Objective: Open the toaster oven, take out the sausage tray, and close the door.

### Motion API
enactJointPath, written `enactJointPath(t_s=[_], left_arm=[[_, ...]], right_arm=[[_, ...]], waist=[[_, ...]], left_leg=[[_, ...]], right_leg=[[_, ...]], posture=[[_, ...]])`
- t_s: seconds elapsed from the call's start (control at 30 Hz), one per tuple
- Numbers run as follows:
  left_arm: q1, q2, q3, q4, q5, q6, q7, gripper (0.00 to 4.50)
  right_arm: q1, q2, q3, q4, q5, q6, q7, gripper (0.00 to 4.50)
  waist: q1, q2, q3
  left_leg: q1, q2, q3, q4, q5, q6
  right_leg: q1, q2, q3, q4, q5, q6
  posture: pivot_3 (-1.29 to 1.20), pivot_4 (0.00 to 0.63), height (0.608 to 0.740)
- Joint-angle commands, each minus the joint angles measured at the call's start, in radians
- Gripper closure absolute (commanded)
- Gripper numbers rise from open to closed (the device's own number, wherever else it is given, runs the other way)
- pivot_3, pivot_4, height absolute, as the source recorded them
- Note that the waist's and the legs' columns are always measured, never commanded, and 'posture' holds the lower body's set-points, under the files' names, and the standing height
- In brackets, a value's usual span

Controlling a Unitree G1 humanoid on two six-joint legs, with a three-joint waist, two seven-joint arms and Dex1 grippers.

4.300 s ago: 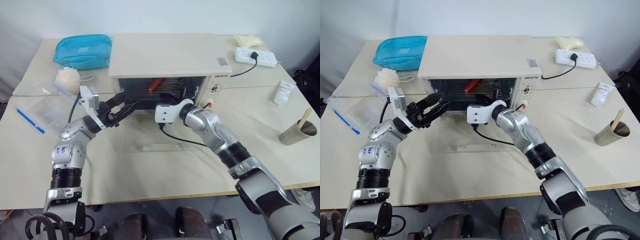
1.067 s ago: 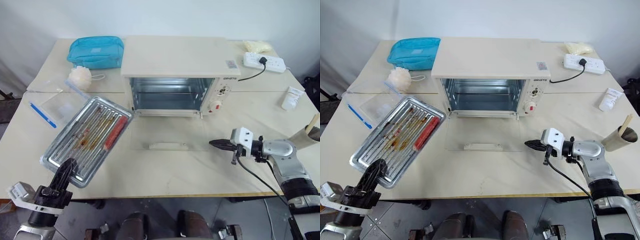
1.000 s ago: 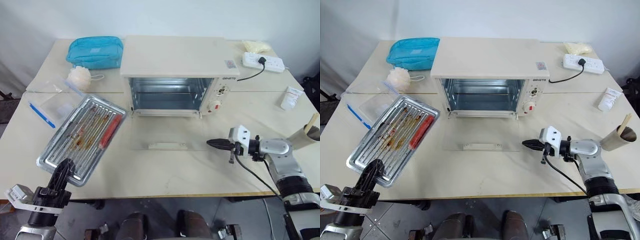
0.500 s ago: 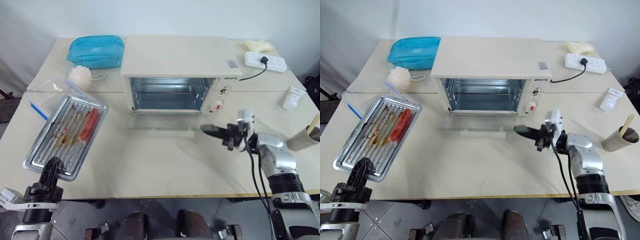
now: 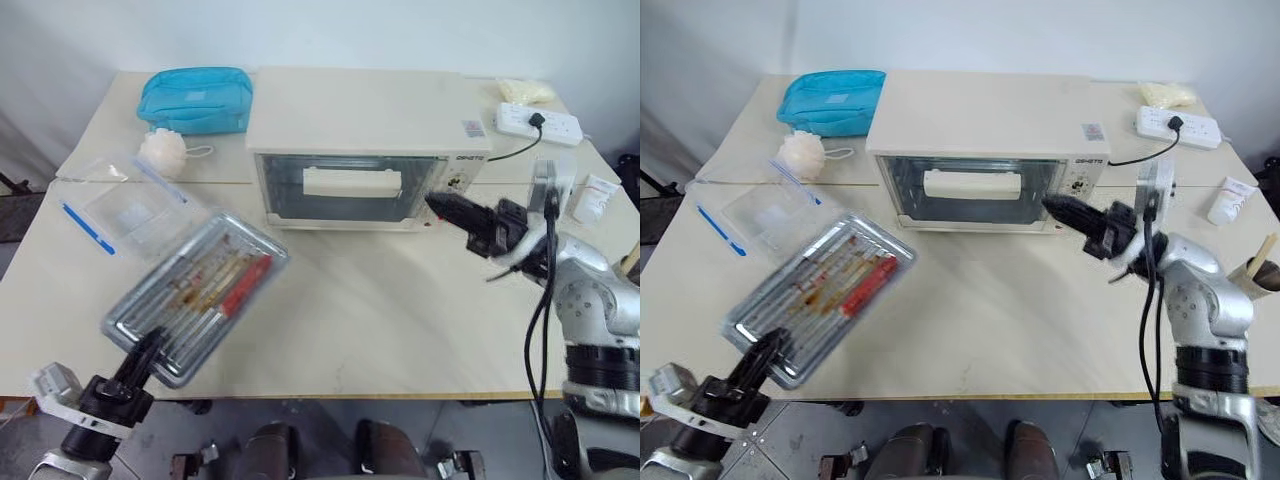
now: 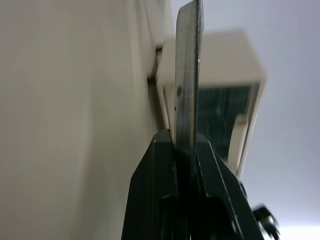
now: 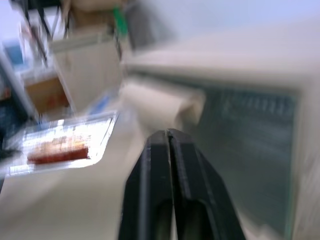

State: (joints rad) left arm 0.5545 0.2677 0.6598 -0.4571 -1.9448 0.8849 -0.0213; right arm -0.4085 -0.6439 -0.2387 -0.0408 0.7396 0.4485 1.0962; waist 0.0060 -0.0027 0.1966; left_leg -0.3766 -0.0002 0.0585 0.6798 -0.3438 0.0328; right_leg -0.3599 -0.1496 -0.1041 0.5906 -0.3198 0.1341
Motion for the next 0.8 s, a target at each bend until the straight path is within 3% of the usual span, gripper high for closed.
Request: enactJointPath(t_s=[0.03, 0.17, 0.33, 0.53, 0.8], left_arm=[[-0.042, 0.068, -0.050, 0.033, -0.027, 0.048, -0.049, 4.50], [-0.142, 0.169, -0.129, 0.122, -0.027, 0.122, -0.053, 4.50], [-0.352, 0.278, -0.270, 0.268, -0.027, 0.209, -0.018, 4.50], [-0.641, 0.363, -0.478, 0.466, 0.003, 0.292, 0.019, 4.50], [-0.902, 0.294, -0.605, 0.629, 0.195, 0.355, -0.020, 4.50]], right_arm=[[0.141, -0.069, -0.022, -0.126, -0.072, -0.121, 0.095, 3.29], [0.279, -0.098, -0.047, -0.178, -0.146, -0.254, 0.131, 1.90], [0.431, -0.095, -0.153, -0.225, -0.092, -0.280, 0.136, 0.14], [0.611, -0.110, -0.246, -0.285, -0.063, -0.239, 0.124, 0.03], [0.724, -0.066, -0.274, -0.368, -0.072, -0.256, 0.058, 0.03]], waist=[[0.002, 0.000, 0.000], [0.011, 0.002, 0.000], [0.014, 0.003, 0.001], [0.022, 0.004, 0.000], [0.024, 0.005, 0.000]], left_leg=[[0.000, 0.000, 0.000, 0.000, 0.000, 0.000], [0.001, -0.002, 0.003, 0.001, 0.002, 0.002], [0.006, -0.002, 0.006, 0.001, 0.003, 0.003], [0.005, -0.003, 0.003, 0.000, 0.003, 0.002], [0.007, -0.005, 0.006, 0.000, 0.005, 0.003]], right_leg=[[0.000, 0.001, 0.000, 0.000, 0.000, 0.000], [0.001, 0.004, 0.000, 0.001, 0.000, 0.000], [0.002, 0.003, 0.001, 0.003, 0.000, 0.001], [0.001, 0.002, 0.002, 0.009, 0.000, 0.001], [0.001, 0.003, -0.002, 0.010, 0.002, 0.004]], posture=[[0.00, 0.150, 0.740], [0.00, 0.150, 0.740], [0.00, 0.150, 0.740], [0.00, 0.150, 0.740], [0.00, 0.150, 0.740]])
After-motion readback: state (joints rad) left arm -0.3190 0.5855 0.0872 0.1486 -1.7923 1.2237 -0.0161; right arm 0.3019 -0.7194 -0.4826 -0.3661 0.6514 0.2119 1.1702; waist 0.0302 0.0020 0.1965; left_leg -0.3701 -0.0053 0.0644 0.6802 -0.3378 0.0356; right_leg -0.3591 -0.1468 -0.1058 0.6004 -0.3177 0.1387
